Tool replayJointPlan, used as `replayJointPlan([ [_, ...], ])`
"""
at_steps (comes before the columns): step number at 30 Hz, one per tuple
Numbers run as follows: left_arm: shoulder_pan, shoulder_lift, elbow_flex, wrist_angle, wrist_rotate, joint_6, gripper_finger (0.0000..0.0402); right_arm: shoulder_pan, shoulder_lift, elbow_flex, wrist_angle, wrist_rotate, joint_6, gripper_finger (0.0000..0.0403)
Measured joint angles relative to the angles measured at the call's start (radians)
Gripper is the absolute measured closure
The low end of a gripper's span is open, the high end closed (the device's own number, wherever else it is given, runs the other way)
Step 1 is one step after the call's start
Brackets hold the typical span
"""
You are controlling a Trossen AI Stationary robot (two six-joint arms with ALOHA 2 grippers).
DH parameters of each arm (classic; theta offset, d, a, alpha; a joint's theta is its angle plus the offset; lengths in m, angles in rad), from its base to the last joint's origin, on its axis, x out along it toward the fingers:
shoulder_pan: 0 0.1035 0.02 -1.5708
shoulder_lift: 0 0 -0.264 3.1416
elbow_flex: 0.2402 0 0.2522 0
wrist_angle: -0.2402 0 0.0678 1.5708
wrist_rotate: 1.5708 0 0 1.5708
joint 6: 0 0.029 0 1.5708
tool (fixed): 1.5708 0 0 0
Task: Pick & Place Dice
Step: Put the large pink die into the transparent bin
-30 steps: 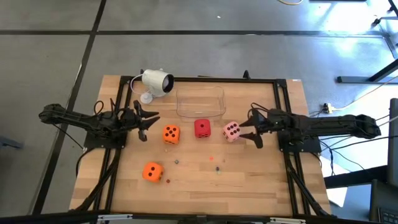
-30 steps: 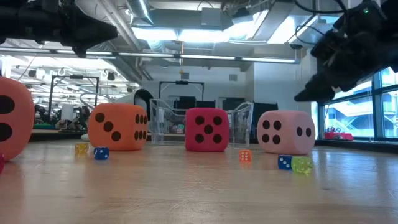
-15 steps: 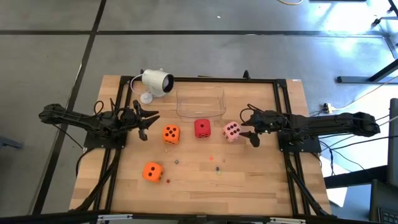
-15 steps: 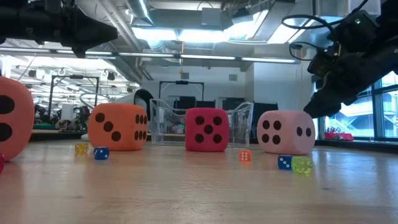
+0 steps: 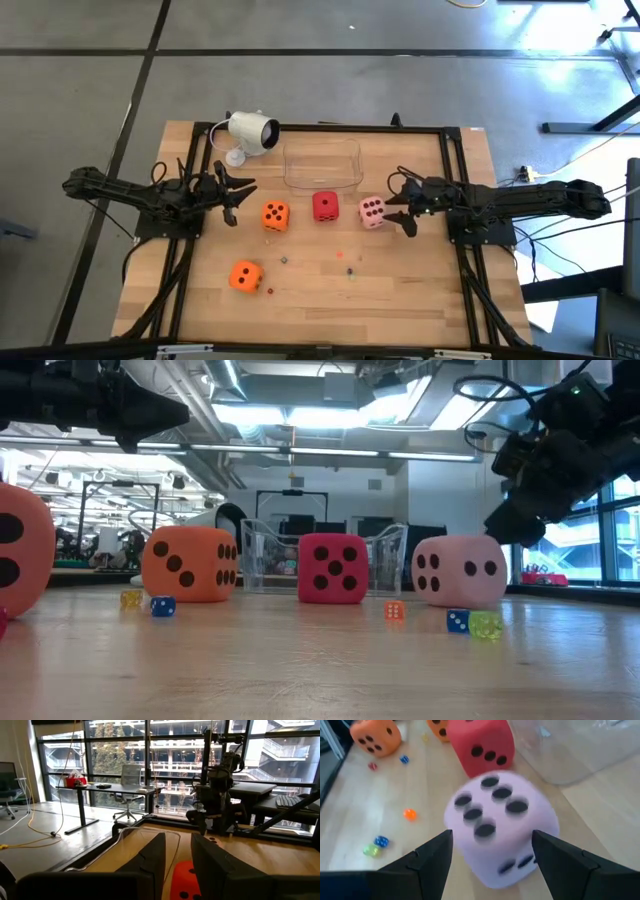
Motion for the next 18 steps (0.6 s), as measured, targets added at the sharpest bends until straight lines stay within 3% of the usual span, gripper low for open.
replayJointPlan([
  [8, 0.000, 0.000, 0.000, 0.000, 0.001, -0.007, 0.0316, 0.000, 0.000, 0.000, 0.013, 0.016, 0.096, 0.0131],
  [14, 0.000, 0.000, 0.000, 0.000, 0.009, -0.043, 0.0316, 0.000, 0.000, 0.010, 0.007, 0.132, 0.260, 0.0131],
  [18, 0.000, 0.000, 0.000, 0.000, 0.048, -0.054, 0.0315, 0.000, 0.000, 0.078, -0.018, 0.126, 0.367, 0.0131],
])
